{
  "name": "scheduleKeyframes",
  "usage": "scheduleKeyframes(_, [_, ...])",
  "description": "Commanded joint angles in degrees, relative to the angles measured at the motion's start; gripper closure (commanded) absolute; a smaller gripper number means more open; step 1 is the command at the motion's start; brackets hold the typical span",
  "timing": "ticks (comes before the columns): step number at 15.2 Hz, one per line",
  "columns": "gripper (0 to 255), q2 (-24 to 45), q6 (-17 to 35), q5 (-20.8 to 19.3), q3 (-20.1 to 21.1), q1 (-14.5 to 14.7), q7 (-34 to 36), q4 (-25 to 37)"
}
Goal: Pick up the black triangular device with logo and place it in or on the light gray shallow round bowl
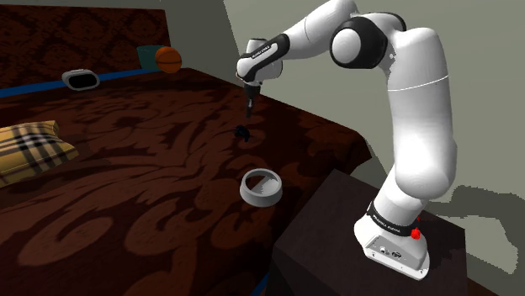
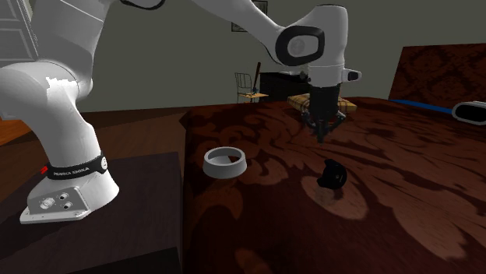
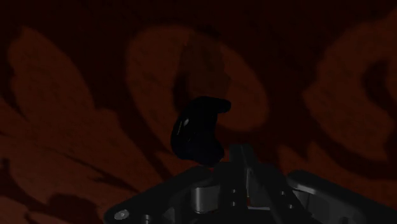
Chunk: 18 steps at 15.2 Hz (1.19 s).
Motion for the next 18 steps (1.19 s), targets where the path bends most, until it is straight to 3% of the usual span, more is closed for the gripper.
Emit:
scheduleKeyframes(1, [255, 0.00, 0.00, 0.00, 0.00, 0.00, 0.00, 0.00])
scheduleKeyframes(2, [0, 0.00, 0.00, 0.00, 0.00, 0.00, 0.00, 0.00])
scheduleKeyframes(5, [0, 3.98, 9.50, -5.59, -6.17, 8.48, 20.63, -1.85])
scheduleKeyframes(8, [0, 12.10, 12.89, -9.81, -14.22, 16.91, 41.49, 2.14])
scheduleKeyframes(9, [0, 13.47, 12.86, -9.95, -15.43, 17.99, 44.01, 3.07])
scheduleKeyframes(18, [0, 18.46, 15.28, -8.66, -14.24, 15.65, 43.26, 5.88])
